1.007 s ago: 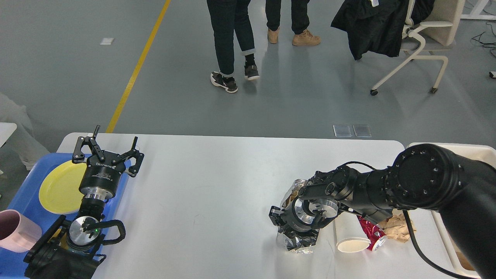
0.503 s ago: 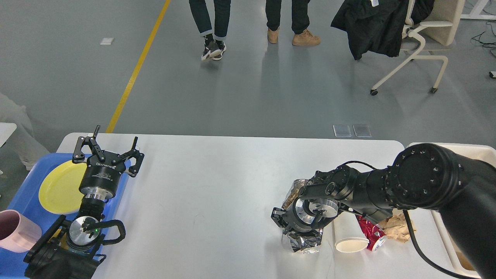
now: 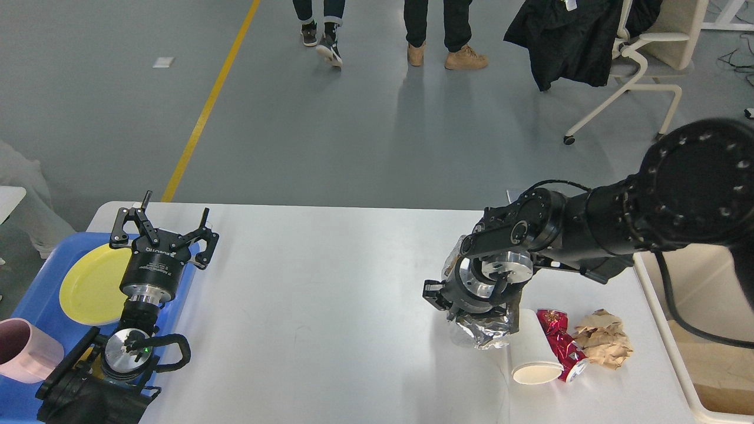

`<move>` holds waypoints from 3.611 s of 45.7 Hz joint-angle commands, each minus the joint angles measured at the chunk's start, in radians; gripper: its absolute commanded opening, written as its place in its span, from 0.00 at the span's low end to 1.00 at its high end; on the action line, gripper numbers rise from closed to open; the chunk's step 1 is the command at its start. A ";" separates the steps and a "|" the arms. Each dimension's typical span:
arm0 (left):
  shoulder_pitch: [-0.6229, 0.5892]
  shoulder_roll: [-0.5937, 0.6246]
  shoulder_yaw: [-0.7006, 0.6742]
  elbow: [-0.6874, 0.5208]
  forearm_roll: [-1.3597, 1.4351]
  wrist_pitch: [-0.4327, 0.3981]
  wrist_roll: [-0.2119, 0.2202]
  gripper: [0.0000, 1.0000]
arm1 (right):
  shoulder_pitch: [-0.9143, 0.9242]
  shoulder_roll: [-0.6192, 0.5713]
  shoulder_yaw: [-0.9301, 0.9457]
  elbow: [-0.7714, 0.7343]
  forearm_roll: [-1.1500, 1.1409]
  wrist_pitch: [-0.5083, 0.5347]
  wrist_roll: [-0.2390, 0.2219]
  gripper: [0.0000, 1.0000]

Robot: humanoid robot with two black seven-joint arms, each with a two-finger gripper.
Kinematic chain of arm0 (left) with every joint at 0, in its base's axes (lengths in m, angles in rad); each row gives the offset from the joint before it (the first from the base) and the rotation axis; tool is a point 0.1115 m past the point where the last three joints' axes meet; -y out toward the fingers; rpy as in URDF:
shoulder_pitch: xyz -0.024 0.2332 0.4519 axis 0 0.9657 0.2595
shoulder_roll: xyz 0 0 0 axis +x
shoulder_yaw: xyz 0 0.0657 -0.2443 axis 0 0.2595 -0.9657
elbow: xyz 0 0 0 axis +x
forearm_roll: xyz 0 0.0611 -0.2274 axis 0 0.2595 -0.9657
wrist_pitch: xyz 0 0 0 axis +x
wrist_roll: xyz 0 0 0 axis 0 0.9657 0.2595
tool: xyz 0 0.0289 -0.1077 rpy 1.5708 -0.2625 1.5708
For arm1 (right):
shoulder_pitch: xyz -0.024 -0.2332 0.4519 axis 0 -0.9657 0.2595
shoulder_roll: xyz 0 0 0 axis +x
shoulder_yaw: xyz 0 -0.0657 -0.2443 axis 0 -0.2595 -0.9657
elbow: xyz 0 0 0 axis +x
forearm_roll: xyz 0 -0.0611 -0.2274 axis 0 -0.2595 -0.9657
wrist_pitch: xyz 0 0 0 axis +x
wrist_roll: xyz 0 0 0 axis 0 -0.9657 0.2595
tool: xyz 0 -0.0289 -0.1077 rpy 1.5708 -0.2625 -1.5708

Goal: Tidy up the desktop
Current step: 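Lift the foil and carry it into the white bin, then release the foil inside the bin with the right gripper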

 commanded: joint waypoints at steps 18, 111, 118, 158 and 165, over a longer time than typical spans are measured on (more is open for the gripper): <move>0.000 0.000 -0.001 0.000 0.000 0.000 0.000 0.96 | 0.593 -0.231 -0.316 0.324 -0.063 0.416 0.176 0.00; 0.000 0.000 -0.001 0.000 0.000 0.000 -0.002 0.96 | -1.200 -0.386 0.057 -1.199 -0.385 -0.122 0.347 0.00; 0.000 0.000 -0.001 0.000 -0.001 0.000 -0.002 0.96 | -1.200 -0.384 0.054 -1.200 -0.385 -0.122 0.345 0.00; 0.000 0.000 -0.001 0.000 0.000 0.000 -0.002 0.96 | -1.177 -0.415 0.074 -1.213 -0.385 -0.144 0.337 0.00; 0.000 0.000 -0.001 0.000 0.000 0.000 -0.002 0.96 | -1.183 -0.416 0.083 -1.217 -0.383 -0.346 0.345 0.93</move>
